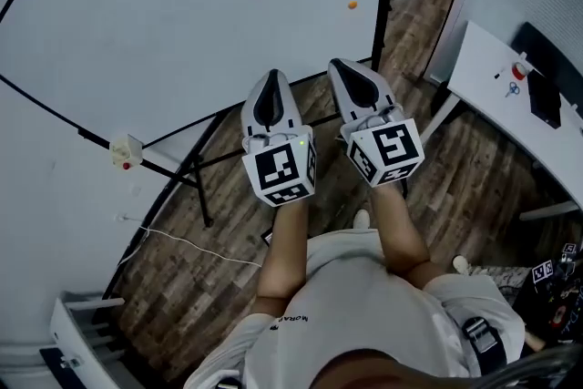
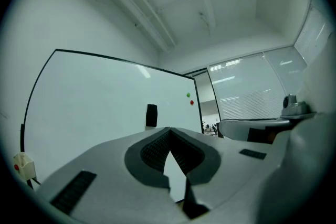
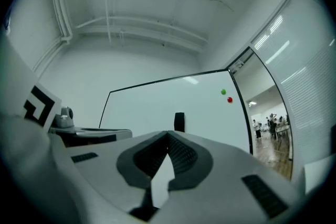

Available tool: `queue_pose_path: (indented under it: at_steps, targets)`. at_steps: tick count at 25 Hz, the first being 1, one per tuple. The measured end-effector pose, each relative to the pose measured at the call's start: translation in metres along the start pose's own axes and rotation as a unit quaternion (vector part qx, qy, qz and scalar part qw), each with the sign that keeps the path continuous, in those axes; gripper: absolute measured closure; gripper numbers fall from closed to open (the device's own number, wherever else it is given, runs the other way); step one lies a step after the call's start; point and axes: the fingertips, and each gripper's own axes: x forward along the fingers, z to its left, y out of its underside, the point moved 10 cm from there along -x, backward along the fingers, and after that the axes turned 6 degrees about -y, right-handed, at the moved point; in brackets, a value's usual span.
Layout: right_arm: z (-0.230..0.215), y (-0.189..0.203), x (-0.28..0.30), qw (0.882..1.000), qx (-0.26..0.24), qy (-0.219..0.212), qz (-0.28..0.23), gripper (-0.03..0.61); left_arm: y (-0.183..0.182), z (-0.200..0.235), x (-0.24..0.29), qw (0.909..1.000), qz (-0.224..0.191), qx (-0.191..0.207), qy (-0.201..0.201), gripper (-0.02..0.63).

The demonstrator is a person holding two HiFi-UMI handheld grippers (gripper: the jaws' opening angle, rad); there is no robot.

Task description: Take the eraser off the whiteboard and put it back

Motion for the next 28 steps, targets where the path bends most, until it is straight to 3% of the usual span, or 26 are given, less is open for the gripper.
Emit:
queue_pose_path:
  at_steps: [7, 12, 28]
  targets:
    - [-0.05, 0.009, 0.03, 0.999, 0.0, -0.033, -0.005, 0.566, 0.005, -0.022, 0.055, 0.9989, -0.002, 0.007, -0.047, 0.614]
    - [-0.068, 0.015, 0.043, 0.999, 0.0, -0.047, -0.001, 0.566, 0.003, -0.029, 0.084, 0.9983, 0.0, 0.012, -0.056, 0.614]
    - [-0.091, 0.01, 0.075, 1.0, -0.007, -0.013, -0.01, 0.566, -0.004, -0.004, 0.158, 0.9985, 0.02, 0.007, -0.051, 0.614]
